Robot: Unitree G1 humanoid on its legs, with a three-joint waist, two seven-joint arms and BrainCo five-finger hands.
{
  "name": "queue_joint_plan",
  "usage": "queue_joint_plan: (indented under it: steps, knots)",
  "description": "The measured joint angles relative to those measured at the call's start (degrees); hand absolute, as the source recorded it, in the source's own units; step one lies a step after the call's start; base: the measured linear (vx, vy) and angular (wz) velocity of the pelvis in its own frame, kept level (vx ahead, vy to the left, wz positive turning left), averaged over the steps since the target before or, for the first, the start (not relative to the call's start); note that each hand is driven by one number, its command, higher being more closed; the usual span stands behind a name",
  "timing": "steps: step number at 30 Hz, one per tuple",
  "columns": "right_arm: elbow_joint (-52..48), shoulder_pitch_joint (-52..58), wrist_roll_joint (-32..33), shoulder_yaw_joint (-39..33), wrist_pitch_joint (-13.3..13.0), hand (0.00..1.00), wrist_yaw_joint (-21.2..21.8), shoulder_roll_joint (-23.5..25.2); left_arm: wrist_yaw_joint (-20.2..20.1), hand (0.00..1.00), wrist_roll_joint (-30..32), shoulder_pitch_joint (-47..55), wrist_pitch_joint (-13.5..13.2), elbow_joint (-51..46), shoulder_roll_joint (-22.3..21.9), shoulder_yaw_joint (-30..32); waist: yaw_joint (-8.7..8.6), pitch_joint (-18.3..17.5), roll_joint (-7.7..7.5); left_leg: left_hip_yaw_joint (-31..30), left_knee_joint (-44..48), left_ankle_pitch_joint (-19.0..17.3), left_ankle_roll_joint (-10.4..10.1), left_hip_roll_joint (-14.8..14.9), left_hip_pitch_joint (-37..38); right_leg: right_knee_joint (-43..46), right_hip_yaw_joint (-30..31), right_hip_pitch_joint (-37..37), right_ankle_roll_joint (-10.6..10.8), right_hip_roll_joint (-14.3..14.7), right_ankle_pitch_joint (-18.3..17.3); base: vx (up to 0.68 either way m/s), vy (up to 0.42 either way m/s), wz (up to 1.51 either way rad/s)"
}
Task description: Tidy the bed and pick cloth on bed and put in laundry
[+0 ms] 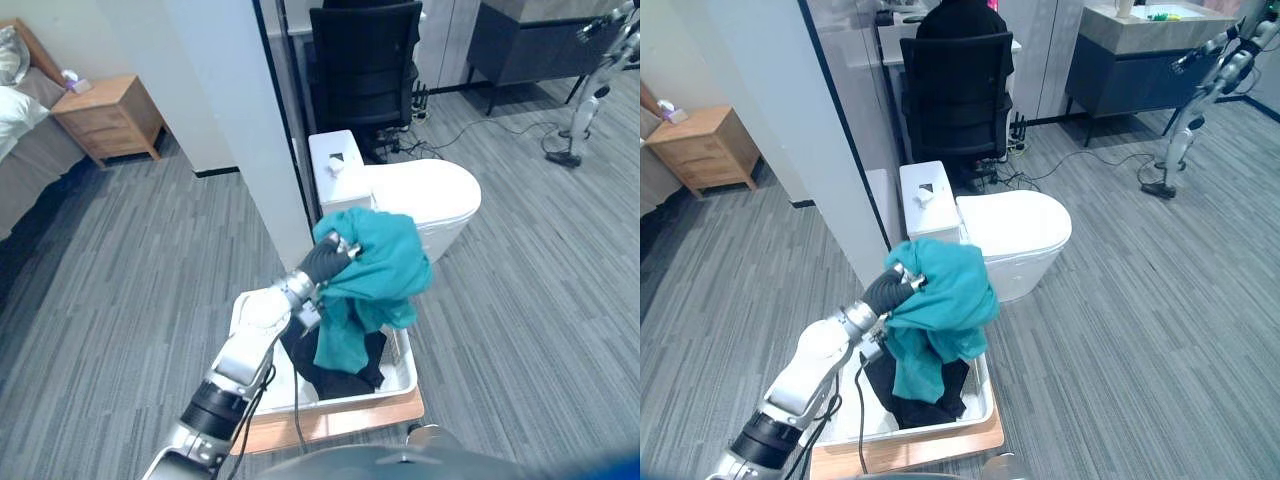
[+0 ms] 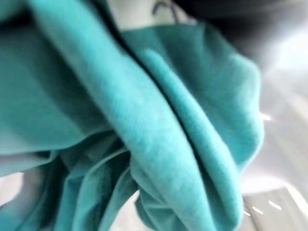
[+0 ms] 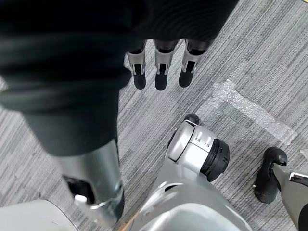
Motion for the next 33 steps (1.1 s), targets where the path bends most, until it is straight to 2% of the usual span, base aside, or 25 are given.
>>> queue_joint_plan:
  steps: [2, 7, 14, 18, 19, 23, 27, 31, 33]
  knots:
    - [-0.07, 0.1, -0.02, 0.14, 0.37, 0.0, 0.01, -0.1, 3.16, 1.0, 1.37, 0.96, 2.44, 5.4, 0.07, 0.21, 0.01, 0.03, -0.05, -0.04, 0.13, 0.02, -0.03, 0.22, -0.67, -1.17, -0.82, -0.08, -0.08, -0.15, 0.58, 0.0, 0.0, 0.0]
    - [-1.91, 1.12, -0.07, 2.06, 1.21, 0.0, 0.19, -0.45, 5.95, 1.0, 3.51, 3.09, 4.84, 13.71, 0.07, 1.48, -0.06, 0.06, -0.07, -0.07, 0.1, 0.07, -0.11, 0.69, -1.33, -2.21, -1.72, -0.27, -0.17, -0.05, 1.18, 0.0, 0.0, 0.0]
    - [-4.78, 0.88, -0.09, 4.66, 1.11, 0.0, 1.69, -0.8, 11.78, 1.0, 6.84, 4.15, 4.92, 23.12, -0.1, 4.9, -0.32, 0.93, -0.14, 1.08, 0.16, 0.2, -0.32, 0.87, -3.86, -2.5, -1.89, -2.88, -0.03, 0.03, 1.72, 0.01, -0.002, -0.05]
    - [-6.41, -0.19, -0.06, 6.8, 1.15, 0.0, 2.84, -2.05, 14.63, 1.0, 7.68, 3.78, 4.39, 25.68, -0.15, 7.22, -0.91, 2.13, 0.66, 2.92, 0.77, 0.31, -0.46, 0.93, -6.26, -0.85, -1.36, -6.42, 0.02, 0.16, 1.75, 0.02, 0.009, -0.15]
    - [-7.41, -0.42, -0.05, 7.6, 1.11, 0.0, 3.11, -2.26, 15.14, 0.0, 7.58, 3.19, 4.27, 26.61, -0.2, 8.06, -1.36, 3.01, 0.73, 3.16, 0.79, 0.37, -0.49, 0.93, -6.26, -0.78, -1.26, -6.52, 0.03, 0.12, 1.76, 0.02, 0.008, -0.15]
    - [-8.91, -0.47, -0.05, 8.76, 1.05, 0.0, 3.84, -2.29, 16.37, 0.0, 6.4, 0.54, 3.53, 30.15, -0.47, 11.54, -1.42, 3.58, 0.9, 4.79, 0.97, 0.78, -0.91, 1.16, -7.15, -0.02, -0.84, -8.12, 0.03, 0.19, 1.77, 0.01, -0.004, -0.12]
    - [-9.19, -0.28, -0.09, 8.72, 0.85, 0.0, 4.2, -2.25, 15.23, 0.0, 2.51, -1.14, 2.79, 30.13, -0.46, 15.17, -1.52, 3.77, 0.95, 6.29, 1.82, 1.08, -1.34, 1.61, -6.59, 0.68, -0.86, -7.83, -0.02, 0.41, 1.81, 0.02, -0.015, -0.07]
    - [-9.4, 0.43, -1.44, 8.48, 0.73, 0.0, 4.26, -2.08, 11.64, 0.0, 2.33, -1.27, 2.2, 29.58, -0.23, 16.19, -1.47, 3.63, 0.85, 6.67, 1.8, 1.08, -1.35, 2.19, -3.83, 0.87, -0.96, -5.36, -0.02, 0.96, 1.81, 0.0, -0.004, -0.01]
    - [-9.35, 0.73, -2.3, 7.74, 0.6, 0.0, 4.47, -1.98, 7.55, 0.0, 2.29, -1.27, 2.11, 28.34, 0.79, 16.27, -1.45, 3.47, 0.77, 6.66, 1.76, 1.07, -1.35, 2.24, -2.9, 0.87, -1.09, -4.41, -0.02, 1.01, 1.81, -0.02, -0.004, 0.02]
